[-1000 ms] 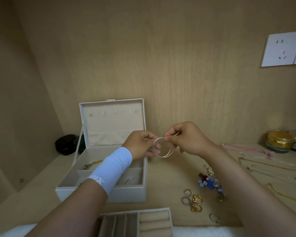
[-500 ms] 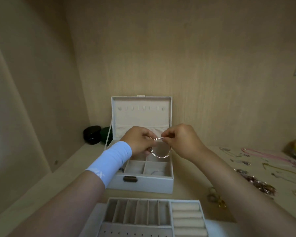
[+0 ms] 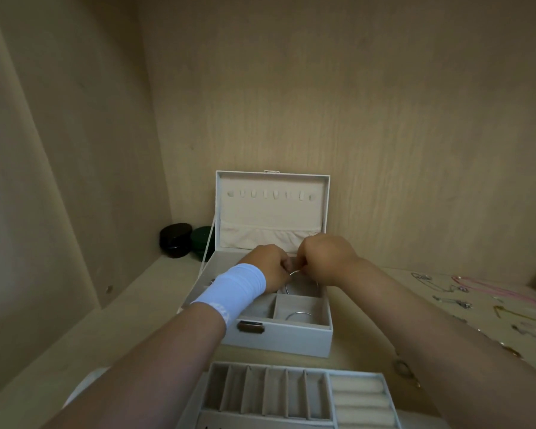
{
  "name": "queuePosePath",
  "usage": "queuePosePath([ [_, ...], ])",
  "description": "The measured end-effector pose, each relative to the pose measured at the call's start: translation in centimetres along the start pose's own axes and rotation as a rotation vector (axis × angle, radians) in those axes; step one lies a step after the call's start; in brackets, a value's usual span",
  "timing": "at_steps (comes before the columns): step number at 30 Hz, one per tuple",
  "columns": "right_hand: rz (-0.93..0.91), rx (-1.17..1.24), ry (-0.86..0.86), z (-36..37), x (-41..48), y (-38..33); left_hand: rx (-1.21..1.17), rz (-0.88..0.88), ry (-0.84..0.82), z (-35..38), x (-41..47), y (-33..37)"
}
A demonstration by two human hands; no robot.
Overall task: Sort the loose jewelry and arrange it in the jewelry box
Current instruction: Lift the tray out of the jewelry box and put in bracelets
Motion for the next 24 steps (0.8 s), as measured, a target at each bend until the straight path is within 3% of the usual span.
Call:
queuePosePath([
  [9, -0.021, 0.122, 0.04, -1.6, -2.3, 0.6, -0.053, 0.054, 0.0, -0.9, -2.6, -0.4],
  [17, -0.038, 0.314, 0.129, -4.9, -12.6, -1.0, -0.078, 0.187, 0.122, -2.6, -10.7, 0.1],
  [24, -0.081, 0.324, -0.05, -4.7, -22.9, -3.8, -0.015, 0.242, 0.108, -1.2, -20.4, -0.8],
])
Point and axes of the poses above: each hand's wrist, its own x-axis towards the middle knuckle, its own z-axis out of the palm, y = z × x, the point moved 2 cm from there along x, towards the middle knuckle, and after that the axes turned 2 degrees about x, right-handed, at the moved point
